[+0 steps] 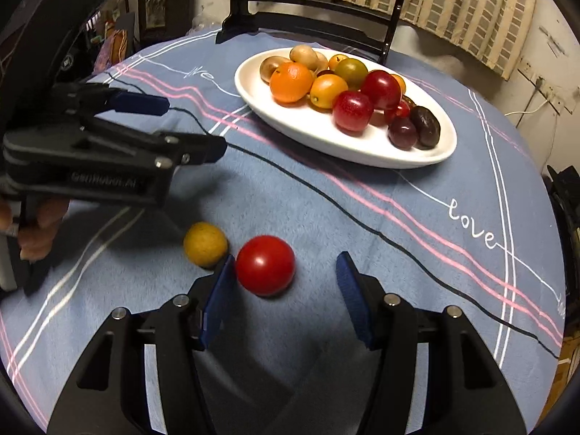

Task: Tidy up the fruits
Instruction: 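Grasp the red cherry tomato with the right tool while the left tool grasps a small yellow fruit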

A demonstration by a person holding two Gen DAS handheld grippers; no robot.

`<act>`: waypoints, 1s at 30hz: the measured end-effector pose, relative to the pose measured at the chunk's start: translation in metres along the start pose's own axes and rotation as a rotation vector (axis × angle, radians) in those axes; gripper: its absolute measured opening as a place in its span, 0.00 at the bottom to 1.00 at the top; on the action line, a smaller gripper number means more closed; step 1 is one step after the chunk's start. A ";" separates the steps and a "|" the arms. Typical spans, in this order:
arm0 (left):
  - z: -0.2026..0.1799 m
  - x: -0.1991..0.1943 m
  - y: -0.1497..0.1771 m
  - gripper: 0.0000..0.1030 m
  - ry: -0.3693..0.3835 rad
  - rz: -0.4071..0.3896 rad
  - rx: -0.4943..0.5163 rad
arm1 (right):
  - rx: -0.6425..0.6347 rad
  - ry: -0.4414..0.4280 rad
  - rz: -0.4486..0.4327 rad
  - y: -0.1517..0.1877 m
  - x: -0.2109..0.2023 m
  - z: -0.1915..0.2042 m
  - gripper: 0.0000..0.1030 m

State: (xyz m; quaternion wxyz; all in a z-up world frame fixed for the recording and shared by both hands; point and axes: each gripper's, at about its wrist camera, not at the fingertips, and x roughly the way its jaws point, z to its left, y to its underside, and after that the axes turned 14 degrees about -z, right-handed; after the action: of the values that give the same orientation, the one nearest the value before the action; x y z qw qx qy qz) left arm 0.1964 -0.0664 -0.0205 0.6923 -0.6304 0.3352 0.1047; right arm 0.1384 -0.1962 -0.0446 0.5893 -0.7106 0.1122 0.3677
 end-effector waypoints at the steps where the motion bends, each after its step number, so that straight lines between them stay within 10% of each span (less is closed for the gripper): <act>1: 0.000 0.000 0.000 0.89 0.000 0.001 0.001 | 0.017 -0.018 -0.004 -0.002 0.001 0.000 0.33; 30: -0.055 -0.032 0.025 0.89 0.185 0.039 0.248 | 0.265 0.186 -0.047 0.003 -0.011 -0.073 0.31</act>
State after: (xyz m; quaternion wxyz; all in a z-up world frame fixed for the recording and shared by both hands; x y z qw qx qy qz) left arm 0.1403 -0.1050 -0.0202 0.7288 -0.5404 0.4201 0.0175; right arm 0.1576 -0.2668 -0.0370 0.6733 -0.6600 0.1972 0.2684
